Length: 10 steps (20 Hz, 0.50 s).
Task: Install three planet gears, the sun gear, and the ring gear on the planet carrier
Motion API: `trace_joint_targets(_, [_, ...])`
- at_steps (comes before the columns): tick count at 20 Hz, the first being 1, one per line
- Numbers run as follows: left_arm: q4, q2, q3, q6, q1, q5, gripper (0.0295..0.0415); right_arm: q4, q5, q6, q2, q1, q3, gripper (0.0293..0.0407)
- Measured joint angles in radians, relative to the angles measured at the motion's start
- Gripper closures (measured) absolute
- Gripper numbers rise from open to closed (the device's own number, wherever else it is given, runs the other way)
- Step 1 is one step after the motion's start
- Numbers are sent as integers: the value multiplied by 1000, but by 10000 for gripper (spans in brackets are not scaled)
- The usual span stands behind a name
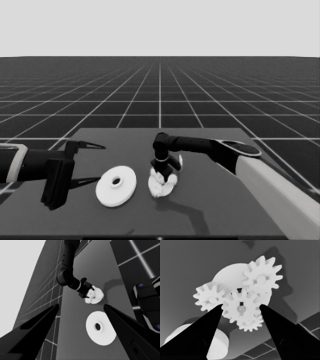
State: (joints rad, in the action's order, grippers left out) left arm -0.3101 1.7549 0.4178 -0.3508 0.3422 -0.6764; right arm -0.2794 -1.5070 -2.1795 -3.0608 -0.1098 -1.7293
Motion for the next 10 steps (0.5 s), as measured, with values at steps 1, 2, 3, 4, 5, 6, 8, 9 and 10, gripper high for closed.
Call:
trace_joint_targets(1, [0, 0, 0, 0, 0, 0, 326, 0, 0, -10, 0, 0, 0, 391])
trace_joint_targets(2, [0, 0, 0, 0, 0, 0, 326, 0, 0, -21, 0, 0, 0, 391])
trace_joint_targets(3, [0, 0, 0, 0, 0, 0, 326, 0, 0, -31, 0, 0, 0, 391])
trace_joint_targets(4, [0, 0, 0, 0, 0, 0, 326, 0, 0, -42, 0, 0, 0, 391])
trace_joint_targets(5, [0, 0, 0, 0, 0, 0, 326, 0, 0, -52, 0, 0, 0, 391])
trace_joint_targets(6, [0, 0, 0, 0, 0, 0, 326, 0, 0, -63, 0, 0, 0, 391])
trace_joint_targets(8, [0, 0, 0, 0, 0, 0, 326, 0, 0, -84, 0, 0, 0, 391])
trace_joint_targets(9, [0, 0, 0, 0, 0, 0, 326, 0, 0, -94, 0, 0, 0, 391])
trace_joint_targets(10, [0, 0, 0, 0, 0, 0, 326, 0, 0, -105, 0, 0, 0, 391])
